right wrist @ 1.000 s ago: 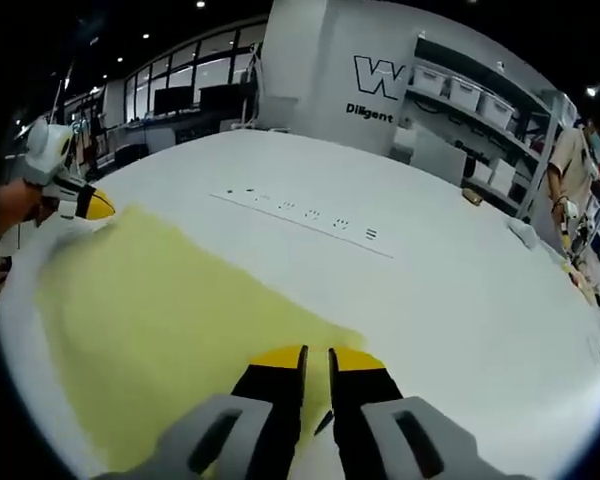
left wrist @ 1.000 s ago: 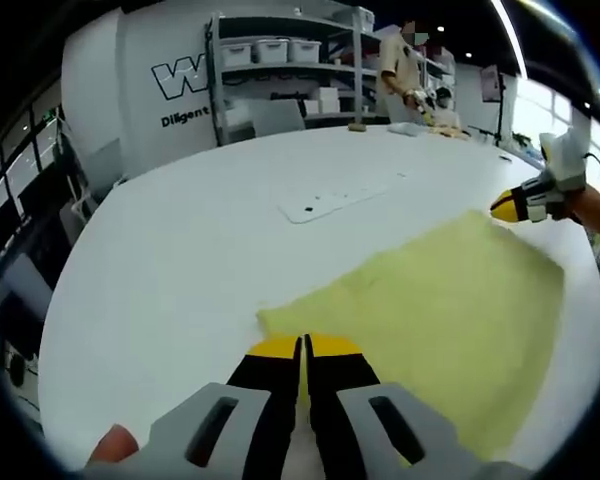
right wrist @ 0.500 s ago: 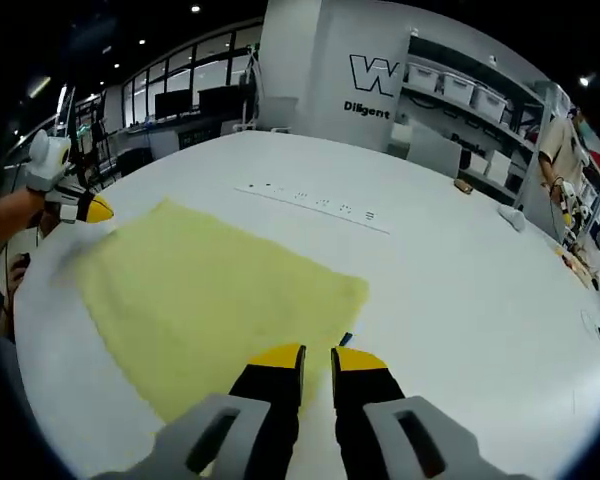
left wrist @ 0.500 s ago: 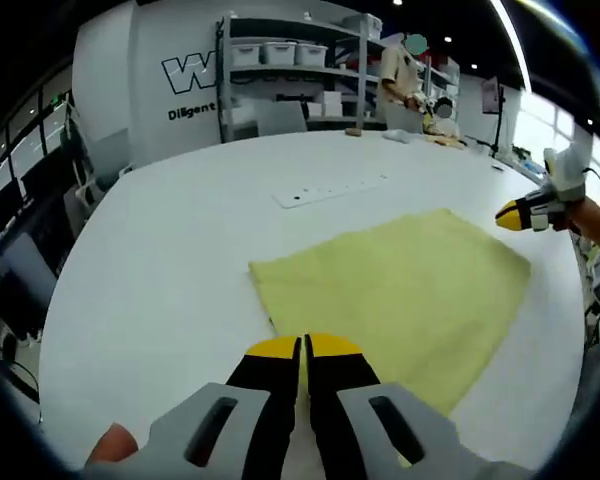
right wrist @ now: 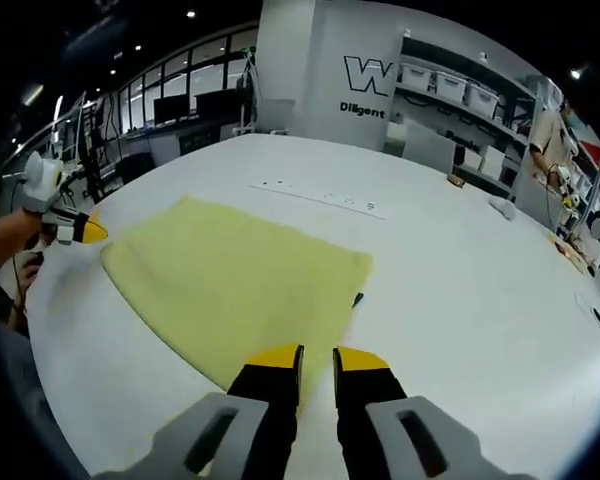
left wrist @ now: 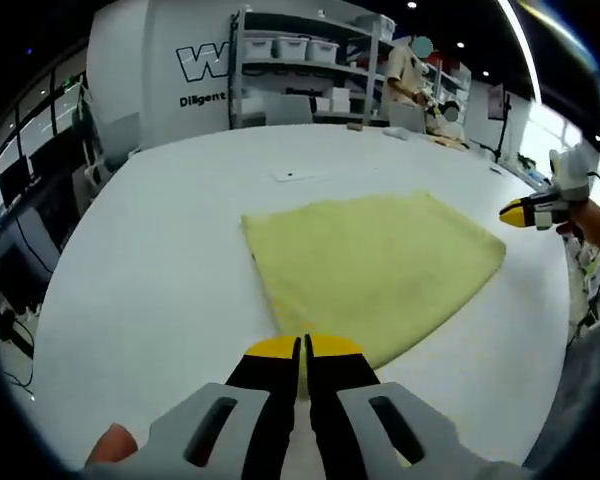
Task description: Fold the garment on the visible template until the final outline fits inside the template.
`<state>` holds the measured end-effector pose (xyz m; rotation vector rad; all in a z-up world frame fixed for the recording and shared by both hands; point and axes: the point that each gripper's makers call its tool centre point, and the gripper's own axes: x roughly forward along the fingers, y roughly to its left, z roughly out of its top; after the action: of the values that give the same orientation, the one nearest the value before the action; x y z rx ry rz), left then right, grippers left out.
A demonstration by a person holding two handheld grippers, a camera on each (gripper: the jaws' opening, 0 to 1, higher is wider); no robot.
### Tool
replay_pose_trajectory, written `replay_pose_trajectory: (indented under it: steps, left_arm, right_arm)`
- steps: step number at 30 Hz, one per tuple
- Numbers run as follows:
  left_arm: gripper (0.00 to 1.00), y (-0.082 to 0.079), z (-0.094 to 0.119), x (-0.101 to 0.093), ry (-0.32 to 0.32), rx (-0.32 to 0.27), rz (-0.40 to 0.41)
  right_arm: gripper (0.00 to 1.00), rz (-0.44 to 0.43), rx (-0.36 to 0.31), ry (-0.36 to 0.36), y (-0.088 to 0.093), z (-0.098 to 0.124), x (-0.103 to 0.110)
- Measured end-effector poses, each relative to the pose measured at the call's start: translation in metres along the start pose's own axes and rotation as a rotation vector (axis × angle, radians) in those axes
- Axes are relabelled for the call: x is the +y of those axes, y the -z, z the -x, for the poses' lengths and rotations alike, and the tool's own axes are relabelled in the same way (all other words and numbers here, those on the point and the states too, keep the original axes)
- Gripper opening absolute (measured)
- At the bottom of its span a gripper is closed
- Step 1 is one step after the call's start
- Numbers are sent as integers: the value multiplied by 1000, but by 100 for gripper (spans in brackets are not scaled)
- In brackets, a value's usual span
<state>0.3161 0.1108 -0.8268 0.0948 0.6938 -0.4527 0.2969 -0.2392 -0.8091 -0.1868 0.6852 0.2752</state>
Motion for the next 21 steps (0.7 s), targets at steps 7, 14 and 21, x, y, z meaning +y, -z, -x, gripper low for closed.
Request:
replay_pose_trajectory:
  steps: [7,14,21]
  left_arm:
    - [0,13,4,-1,-14,18,9]
    - [1,27,1,-2,-20,44,36]
    - [4,26,0,0,-23,42,74]
  right_arm:
    - [9,-22,13,-6,16,6,5]
    - [9,-73,40,-13,30,-1,2]
    - [9,-134,53,-44,35,-11,8]
